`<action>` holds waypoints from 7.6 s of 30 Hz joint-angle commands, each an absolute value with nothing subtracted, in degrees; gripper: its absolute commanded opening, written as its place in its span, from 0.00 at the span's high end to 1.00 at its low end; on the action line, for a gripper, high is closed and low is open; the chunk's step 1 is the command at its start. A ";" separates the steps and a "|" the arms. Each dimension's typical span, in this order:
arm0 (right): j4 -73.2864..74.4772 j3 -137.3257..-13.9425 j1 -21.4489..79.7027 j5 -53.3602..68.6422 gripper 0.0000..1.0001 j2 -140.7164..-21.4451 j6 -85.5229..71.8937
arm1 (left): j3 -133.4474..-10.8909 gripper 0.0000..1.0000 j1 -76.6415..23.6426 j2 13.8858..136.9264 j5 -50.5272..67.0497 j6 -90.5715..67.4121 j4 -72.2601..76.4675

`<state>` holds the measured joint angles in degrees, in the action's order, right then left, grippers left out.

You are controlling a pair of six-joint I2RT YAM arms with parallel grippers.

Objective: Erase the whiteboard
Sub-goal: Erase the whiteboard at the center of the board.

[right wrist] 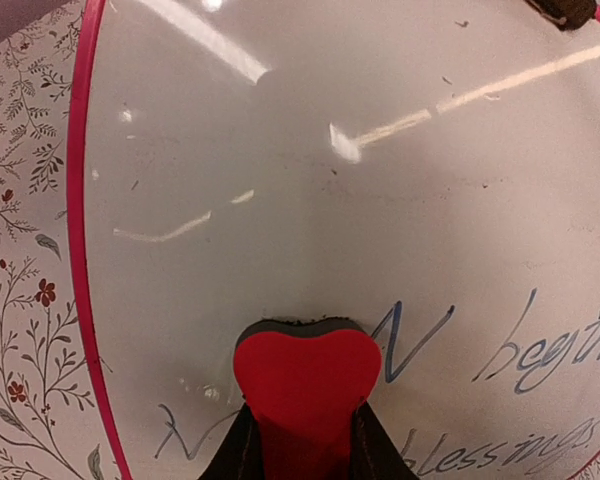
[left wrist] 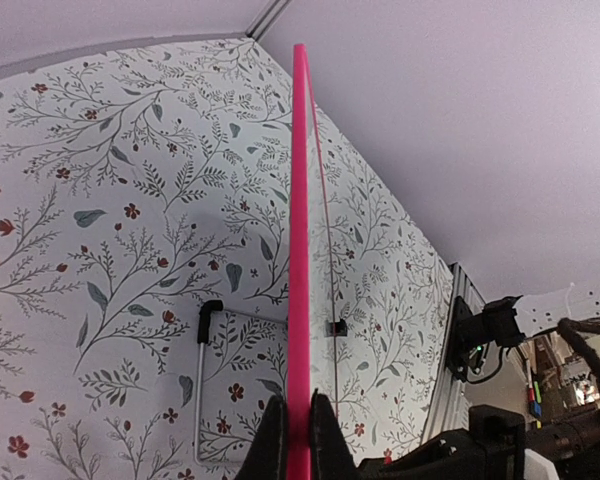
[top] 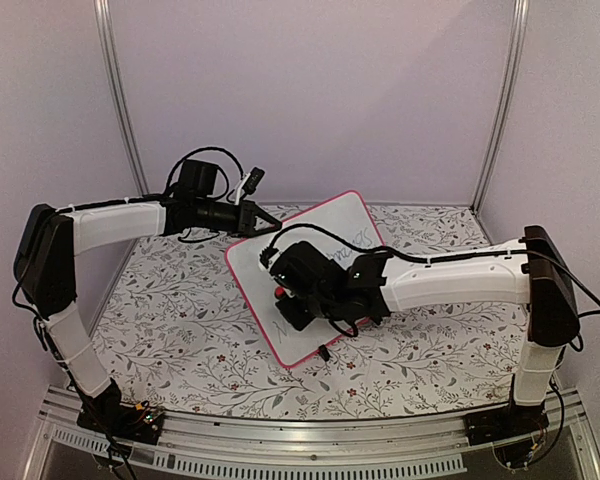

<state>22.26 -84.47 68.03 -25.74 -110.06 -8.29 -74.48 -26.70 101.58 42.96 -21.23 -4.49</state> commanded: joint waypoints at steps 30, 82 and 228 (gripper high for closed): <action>26.42 -87.97 68.44 -29.29 0.99 -105.60 -5.66 | -74.11 1.00 -26.85 101.01 40.61 -20.19 -3.87; 24.64 -76.79 67.76 -24.30 1.00 -104.47 -10.37 | -74.14 1.00 -27.32 101.30 40.17 -19.96 -4.17; 24.63 -74.76 63.54 -19.97 1.00 -104.12 -9.08 | -74.28 1.00 -27.16 101.17 40.39 -20.01 -4.23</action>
<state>21.23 -74.91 63.86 -19.51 -104.31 -8.56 -74.48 -26.98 101.62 42.63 -21.26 -4.49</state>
